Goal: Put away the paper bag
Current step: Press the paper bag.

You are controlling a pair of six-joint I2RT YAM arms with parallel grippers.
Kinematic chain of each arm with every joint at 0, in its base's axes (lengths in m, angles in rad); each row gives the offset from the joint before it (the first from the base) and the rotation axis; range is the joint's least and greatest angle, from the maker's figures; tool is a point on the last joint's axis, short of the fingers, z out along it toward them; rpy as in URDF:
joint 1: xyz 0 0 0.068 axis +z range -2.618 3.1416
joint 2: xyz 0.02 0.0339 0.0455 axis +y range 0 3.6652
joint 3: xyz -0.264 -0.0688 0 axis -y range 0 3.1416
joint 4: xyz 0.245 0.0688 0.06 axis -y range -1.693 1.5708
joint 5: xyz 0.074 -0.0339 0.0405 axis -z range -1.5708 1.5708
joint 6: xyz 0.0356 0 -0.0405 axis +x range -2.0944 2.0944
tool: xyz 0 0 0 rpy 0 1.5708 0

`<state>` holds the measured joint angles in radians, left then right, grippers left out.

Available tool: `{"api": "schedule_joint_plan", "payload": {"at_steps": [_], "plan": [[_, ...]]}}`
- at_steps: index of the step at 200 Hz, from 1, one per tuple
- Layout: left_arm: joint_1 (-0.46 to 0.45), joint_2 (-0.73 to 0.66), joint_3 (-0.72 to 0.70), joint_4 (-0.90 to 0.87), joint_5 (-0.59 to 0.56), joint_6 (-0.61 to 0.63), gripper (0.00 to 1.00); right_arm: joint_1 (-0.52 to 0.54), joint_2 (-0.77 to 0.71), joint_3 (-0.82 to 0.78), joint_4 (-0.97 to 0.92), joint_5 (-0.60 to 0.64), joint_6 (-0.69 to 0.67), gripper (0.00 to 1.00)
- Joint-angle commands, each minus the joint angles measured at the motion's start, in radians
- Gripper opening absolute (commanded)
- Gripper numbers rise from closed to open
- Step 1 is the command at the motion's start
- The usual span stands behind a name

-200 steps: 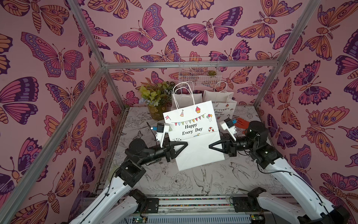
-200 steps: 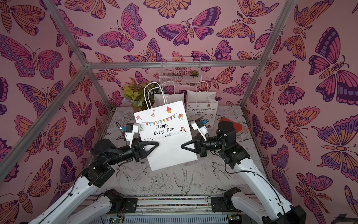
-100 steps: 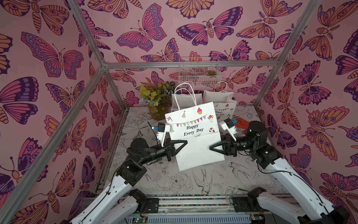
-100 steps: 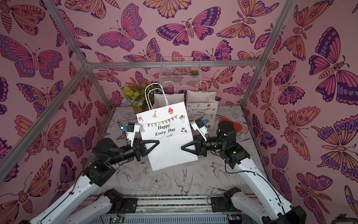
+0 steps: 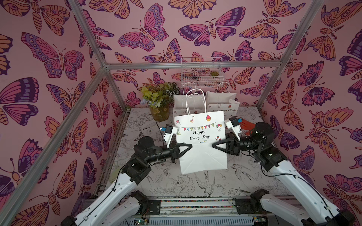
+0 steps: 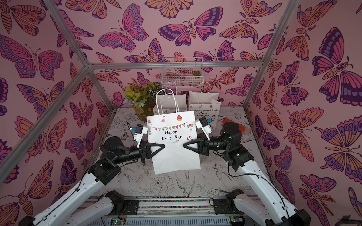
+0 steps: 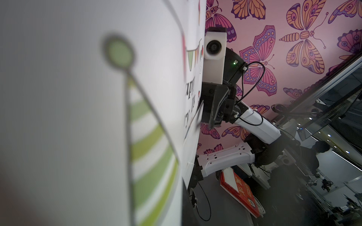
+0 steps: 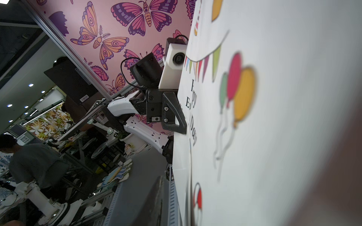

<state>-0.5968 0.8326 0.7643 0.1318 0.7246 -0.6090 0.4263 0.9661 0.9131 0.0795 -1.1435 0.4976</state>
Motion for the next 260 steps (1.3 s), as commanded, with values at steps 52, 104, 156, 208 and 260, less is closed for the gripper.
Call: {"api": "schedule_joint_plan", "payload": {"at_steps": [52,104,156,208,260], "plan": [[-0.008,-0.026,0.01,-0.023,-0.019,0.022,0.43,0.006,0.008,0.012,0.046,0.013,0.009,0.0],[-0.01,-0.035,0.001,0.008,-0.057,0.019,0.2,0.006,0.012,0.013,0.033,0.01,0.002,0.0],[-0.014,-0.023,0.007,0.009,-0.054,0.017,0.0,0.006,0.021,0.022,0.014,0.008,-0.013,0.22],[-0.024,-0.007,0.015,0.018,-0.048,0.018,0.0,0.059,0.072,0.037,0.073,-0.001,0.023,0.43],[-0.042,-0.007,0.013,0.043,-0.06,0.015,0.24,0.091,0.079,0.052,0.024,0.017,-0.022,0.02]]}}
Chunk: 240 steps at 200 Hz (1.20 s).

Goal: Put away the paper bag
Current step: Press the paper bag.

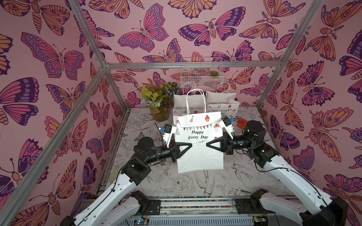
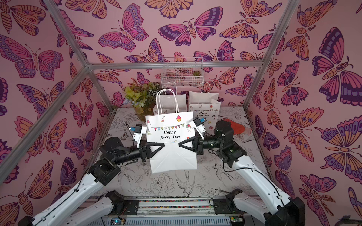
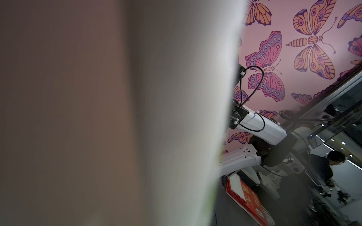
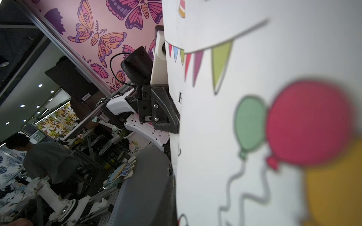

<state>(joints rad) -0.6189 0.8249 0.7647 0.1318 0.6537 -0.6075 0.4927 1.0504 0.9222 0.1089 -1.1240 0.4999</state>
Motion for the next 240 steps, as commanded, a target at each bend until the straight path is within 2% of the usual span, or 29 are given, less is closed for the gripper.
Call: {"api": "schedule_joint_plan", "payload": {"at_steps": [1,24,36,85,133,154,175,189,203,217,224,232,240], "plan": [[-0.02,0.0,0.012,0.044,0.011,0.013,0.24,0.024,-0.006,0.042,-0.006,-0.001,-0.023,0.01],[-0.023,-0.01,0.002,0.062,0.002,0.006,0.37,0.024,-0.017,0.04,-0.005,0.006,-0.025,0.0],[-0.022,-0.018,-0.003,0.069,-0.007,0.003,0.4,0.024,-0.02,0.038,-0.01,0.008,-0.029,0.0],[-0.022,-0.069,-0.017,0.038,-0.05,0.026,0.38,0.019,-0.04,0.06,-0.14,0.04,-0.119,0.0],[-0.021,-0.116,-0.001,-0.047,-0.088,0.057,0.38,-0.006,-0.064,0.053,-0.142,0.05,-0.11,0.0],[-0.021,-0.112,0.002,-0.048,-0.086,0.054,0.32,-0.009,-0.065,0.052,-0.142,0.051,-0.109,0.0],[-0.021,-0.092,0.007,-0.048,-0.077,0.054,0.14,-0.012,-0.069,0.052,-0.142,0.061,-0.108,0.0],[-0.022,-0.077,0.007,-0.046,-0.07,0.052,0.1,-0.012,-0.067,0.052,-0.138,0.065,-0.105,0.0],[-0.023,-0.063,0.01,-0.047,-0.051,0.046,0.16,-0.012,-0.062,0.047,-0.114,0.069,-0.089,0.0],[-0.023,-0.052,0.013,-0.046,-0.035,0.037,0.34,-0.011,-0.055,0.04,-0.087,0.066,-0.069,0.0],[-0.022,-0.049,0.015,-0.047,-0.031,0.036,0.38,-0.011,-0.053,0.038,-0.081,0.066,-0.064,0.0],[-0.023,-0.049,0.016,-0.047,-0.035,0.035,0.39,-0.013,-0.056,0.038,-0.087,0.067,-0.067,0.0],[-0.022,-0.05,0.016,-0.044,-0.039,0.035,0.31,-0.014,-0.06,0.041,-0.099,0.067,-0.075,0.0]]}}
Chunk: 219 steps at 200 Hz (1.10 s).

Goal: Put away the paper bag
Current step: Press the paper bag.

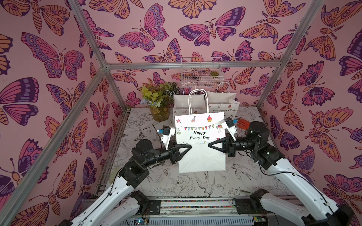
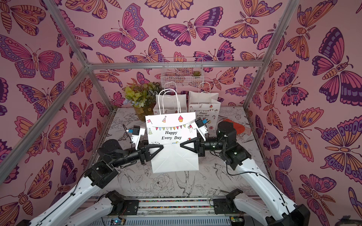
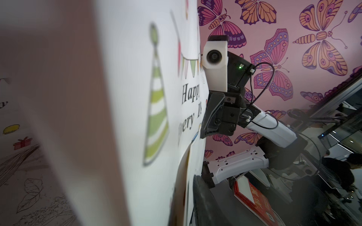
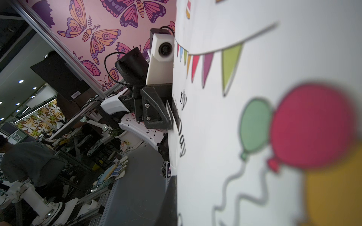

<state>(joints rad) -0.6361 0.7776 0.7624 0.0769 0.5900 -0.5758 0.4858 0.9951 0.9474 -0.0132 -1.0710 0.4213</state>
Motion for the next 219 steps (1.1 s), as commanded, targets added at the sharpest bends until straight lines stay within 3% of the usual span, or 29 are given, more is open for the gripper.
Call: {"api": "schedule_joint_plan", "payload": {"at_steps": [1,26,38,61,98,137,155,184,219], "plan": [[-0.005,-0.002,0.018,0.011,0.023,0.004,0.3,-0.007,-0.006,0.016,0.022,0.014,0.003,0.0],[-0.005,-0.016,0.011,0.017,0.003,0.002,0.08,-0.01,-0.027,0.018,-0.003,0.019,-0.016,0.0],[-0.005,-0.024,0.009,0.018,-0.008,0.001,0.03,-0.012,-0.028,0.017,-0.008,0.017,-0.018,0.0],[-0.005,-0.029,0.013,0.017,-0.016,0.001,0.0,-0.013,-0.023,0.017,-0.011,0.014,-0.02,0.02],[-0.005,-0.047,0.007,0.018,-0.036,0.001,0.0,-0.013,-0.018,0.022,-0.045,-0.011,-0.042,0.34],[-0.006,-0.026,0.008,0.011,0.001,0.009,0.0,-0.013,-0.019,0.012,0.021,-0.007,0.007,0.38],[-0.006,-0.013,0.011,0.01,0.015,0.01,0.0,-0.013,-0.018,0.011,0.04,-0.01,0.02,0.3],[-0.006,-0.019,0.006,0.01,0.009,0.013,0.0,-0.013,-0.019,0.009,0.038,-0.012,0.02,0.01],[-0.006,-0.059,0.005,-0.039,-0.03,0.04,0.29,-0.015,-0.028,0.011,0.004,-0.011,-0.008,0.0]]}}
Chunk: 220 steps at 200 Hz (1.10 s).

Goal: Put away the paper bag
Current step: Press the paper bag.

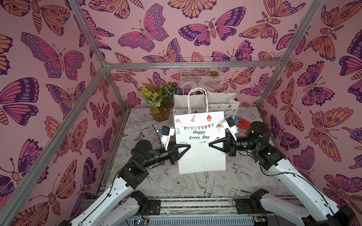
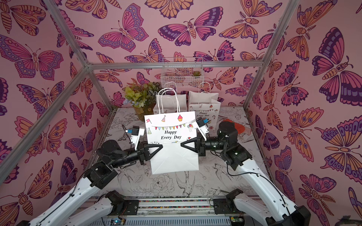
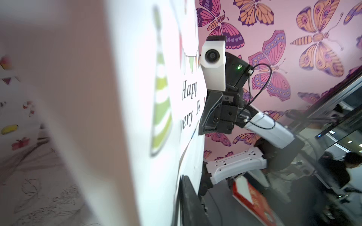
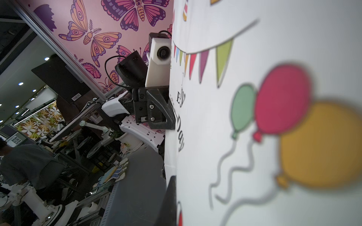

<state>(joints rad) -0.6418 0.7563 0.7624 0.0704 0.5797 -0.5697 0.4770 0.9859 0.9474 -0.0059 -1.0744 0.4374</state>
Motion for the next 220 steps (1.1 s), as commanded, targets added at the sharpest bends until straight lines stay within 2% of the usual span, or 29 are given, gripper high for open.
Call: {"api": "schedule_joint_plan", "payload": {"at_steps": [1,47,79,102,113,135,148,168,198,220], "plan": [[0.0,-0.039,0.005,-0.035,-0.023,0.035,0.29,-0.007,-0.019,0.01,-0.005,-0.007,-0.026,0.0],[0.0,-0.063,0.014,-0.065,-0.039,0.047,0.33,-0.017,-0.017,0.01,-0.014,-0.019,-0.029,0.0],[0.0,-0.056,0.018,-0.065,-0.04,0.049,0.12,-0.017,-0.009,0.009,-0.017,-0.032,-0.029,0.0],[0.0,-0.056,0.019,-0.066,-0.043,0.053,0.01,-0.017,-0.008,0.013,-0.035,-0.041,-0.044,0.0],[0.001,-0.055,0.02,-0.07,-0.042,0.056,0.0,-0.018,-0.008,0.018,-0.06,-0.045,-0.061,0.09],[0.001,-0.055,0.024,-0.084,-0.047,0.062,0.0,-0.032,-0.015,0.031,-0.112,-0.045,-0.089,0.38],[0.0,-0.054,0.026,-0.09,-0.048,0.065,0.0,-0.038,-0.021,0.028,-0.111,-0.045,-0.088,0.43],[0.001,-0.049,0.029,-0.096,-0.047,0.07,0.0,-0.046,-0.026,0.028,-0.107,-0.045,-0.085,0.4],[-0.001,-0.047,0.03,-0.101,-0.049,0.074,0.0,-0.061,-0.032,0.019,-0.081,-0.042,-0.061,0.15],[0.001,-0.046,0.034,-0.108,-0.05,0.079,0.0,-0.075,-0.032,0.009,-0.043,-0.042,-0.032,0.05]]}}
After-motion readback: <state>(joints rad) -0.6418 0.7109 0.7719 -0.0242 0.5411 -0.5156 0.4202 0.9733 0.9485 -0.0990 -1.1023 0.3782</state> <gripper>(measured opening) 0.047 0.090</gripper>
